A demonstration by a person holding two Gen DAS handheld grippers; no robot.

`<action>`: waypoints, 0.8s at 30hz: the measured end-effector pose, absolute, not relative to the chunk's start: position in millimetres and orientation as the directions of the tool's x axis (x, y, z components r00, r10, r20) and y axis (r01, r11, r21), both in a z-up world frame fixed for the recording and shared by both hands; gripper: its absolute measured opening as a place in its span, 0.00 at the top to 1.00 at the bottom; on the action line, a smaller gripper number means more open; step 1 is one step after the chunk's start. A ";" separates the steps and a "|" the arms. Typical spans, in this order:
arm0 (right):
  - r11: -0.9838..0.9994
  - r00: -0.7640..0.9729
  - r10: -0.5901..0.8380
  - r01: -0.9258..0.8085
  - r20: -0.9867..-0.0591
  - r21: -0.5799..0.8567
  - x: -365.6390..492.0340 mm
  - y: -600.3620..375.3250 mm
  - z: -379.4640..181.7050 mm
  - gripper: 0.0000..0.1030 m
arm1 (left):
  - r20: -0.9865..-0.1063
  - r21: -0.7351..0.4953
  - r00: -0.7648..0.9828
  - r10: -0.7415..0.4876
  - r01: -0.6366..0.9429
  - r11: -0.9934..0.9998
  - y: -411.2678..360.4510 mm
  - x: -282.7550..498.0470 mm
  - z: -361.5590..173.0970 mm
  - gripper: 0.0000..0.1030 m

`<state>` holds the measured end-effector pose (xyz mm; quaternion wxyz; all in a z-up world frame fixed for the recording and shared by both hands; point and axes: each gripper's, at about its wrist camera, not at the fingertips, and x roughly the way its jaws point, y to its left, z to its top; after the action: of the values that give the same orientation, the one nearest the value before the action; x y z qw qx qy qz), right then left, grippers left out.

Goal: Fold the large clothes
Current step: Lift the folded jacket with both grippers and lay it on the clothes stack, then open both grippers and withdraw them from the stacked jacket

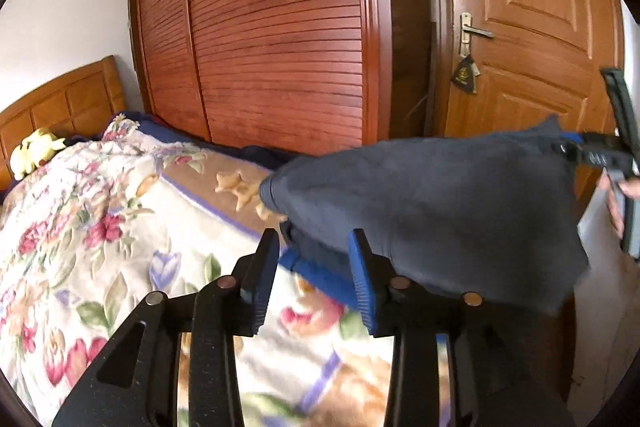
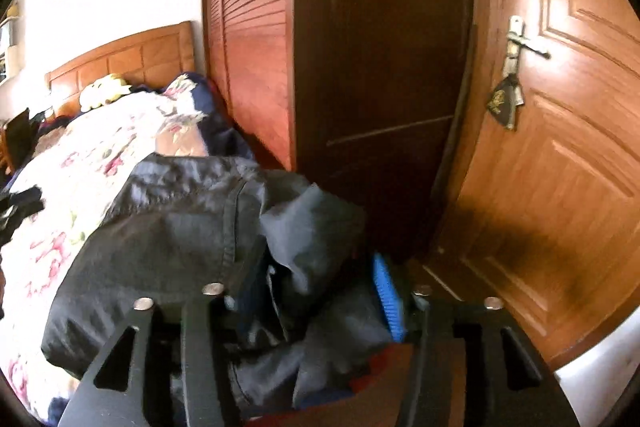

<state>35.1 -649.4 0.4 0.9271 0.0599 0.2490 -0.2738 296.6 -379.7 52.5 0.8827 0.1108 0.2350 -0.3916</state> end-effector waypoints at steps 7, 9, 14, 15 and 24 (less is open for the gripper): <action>0.848 0.759 -0.518 0.517 -0.394 -0.118 45.8 -593.1 14.7 0.40 | -0.477 -0.032 0.575 -0.665 0.744 0.667 -332.7 260.7 39.4 0.23; 0.873 0.773 -0.477 0.473 -0.418 -0.121 56.0 -581.6 9.3 0.40 | -0.475 -0.053 0.574 -0.667 0.738 0.673 -319.1 251.1 36.4 0.22; 0.867 0.717 -0.462 0.489 -0.522 -0.096 72.6 -595.4 -20.3 0.40 | -0.480 -0.079 0.584 -0.654 0.714 0.696 -291.4 232.3 32.6 0.21; 0.866 0.711 -0.452 0.493 -0.539 -0.075 74.1 -602.6 -25.8 0.40 | -0.480 -0.073 0.591 -0.648 0.710 0.701 -288.0 228.6 32.4 0.21; 0.836 0.681 -0.483 0.546 -0.551 -0.057 52.9 -605.7 -15.1 0.39 | -0.465 -0.025 0.636 -0.616 0.686 0.727 -264.2 196.6 32.5 0.21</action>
<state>52.9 -605.7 -15.1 0.9151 0.0558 0.2838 -0.2810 196.6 -264.2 32.5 0.9011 0.0771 0.2273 -0.3610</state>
